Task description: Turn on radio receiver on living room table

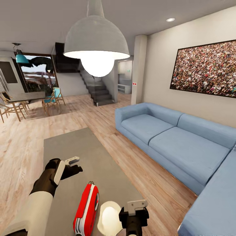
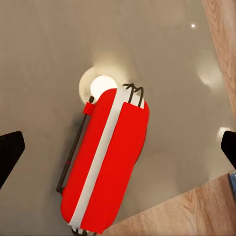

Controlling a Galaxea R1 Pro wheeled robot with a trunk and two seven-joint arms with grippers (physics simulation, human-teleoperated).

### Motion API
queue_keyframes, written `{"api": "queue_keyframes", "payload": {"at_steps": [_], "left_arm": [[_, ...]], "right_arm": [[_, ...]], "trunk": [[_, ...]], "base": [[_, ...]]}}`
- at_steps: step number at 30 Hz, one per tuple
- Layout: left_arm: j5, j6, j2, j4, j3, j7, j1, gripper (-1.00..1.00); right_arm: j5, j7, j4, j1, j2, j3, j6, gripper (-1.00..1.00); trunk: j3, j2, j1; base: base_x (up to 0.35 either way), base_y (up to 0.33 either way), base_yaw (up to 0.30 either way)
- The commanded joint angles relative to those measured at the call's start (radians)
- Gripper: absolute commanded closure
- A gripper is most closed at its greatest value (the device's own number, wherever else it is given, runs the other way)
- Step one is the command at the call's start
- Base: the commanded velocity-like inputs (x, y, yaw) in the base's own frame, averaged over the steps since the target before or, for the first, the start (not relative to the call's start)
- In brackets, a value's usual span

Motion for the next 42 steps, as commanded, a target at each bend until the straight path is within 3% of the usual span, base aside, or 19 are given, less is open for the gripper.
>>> {"api": "queue_keyframes", "payload": {"at_steps": [1, 12, 19, 24, 33, 42], "left_arm": [[0.000, 0.000, 0.001, 0.000, 0.000, 0.000, 0.000, -1.00], [-0.011, -0.002, 0.005, 0.001, -0.002, 0.012, 0.002, -1.00], [-0.050, -0.016, 0.010, 0.002, -0.002, 0.045, 0.003, -1.00], [-0.054, -0.010, 0.002, 0.011, -0.003, 0.046, 0.004, -1.00], [-0.054, -0.020, -0.005, 0.111, -0.012, 0.044, 0.003, -1.00], [-0.046, -0.023, -0.018, 0.130, -0.089, 0.029, 0.003, -1.00]], "right_arm": [[0.000, 0.000, 0.000, 0.000, 0.000, 0.000, 0.000, -1.00], [0.000, 0.001, 0.000, 0.000, 0.000, -0.001, 0.000, -1.00], [0.000, 0.000, 0.000, 0.000, 0.000, -0.001, 0.000, -1.00], [0.000, 0.000, 0.000, 0.000, 0.000, -0.001, 0.000, -1.00], [-0.001, 0.001, 0.000, 0.000, 0.000, -0.001, 0.000, -1.00], [-0.002, 0.001, 0.000, 0.000, 0.000, 0.000, 0.000, -1.00]], "trunk": [[0.000, 0.000, 0.000], [0.000, 0.000, 0.000], [0.000, 0.000, 0.000], [0.000, 0.000, 0.000], [0.000, 0.000, 0.000], [0.000, 0.000, 0.000]], "base": [[-0.010, 0.010, 0.000], [-0.002, 0.002, 0.000], [0.000, 0.000, 0.000], [0.000, 0.000, 0.000], [0.000, 0.000, 0.000], [0.000, 0.000, 0.000]]}}
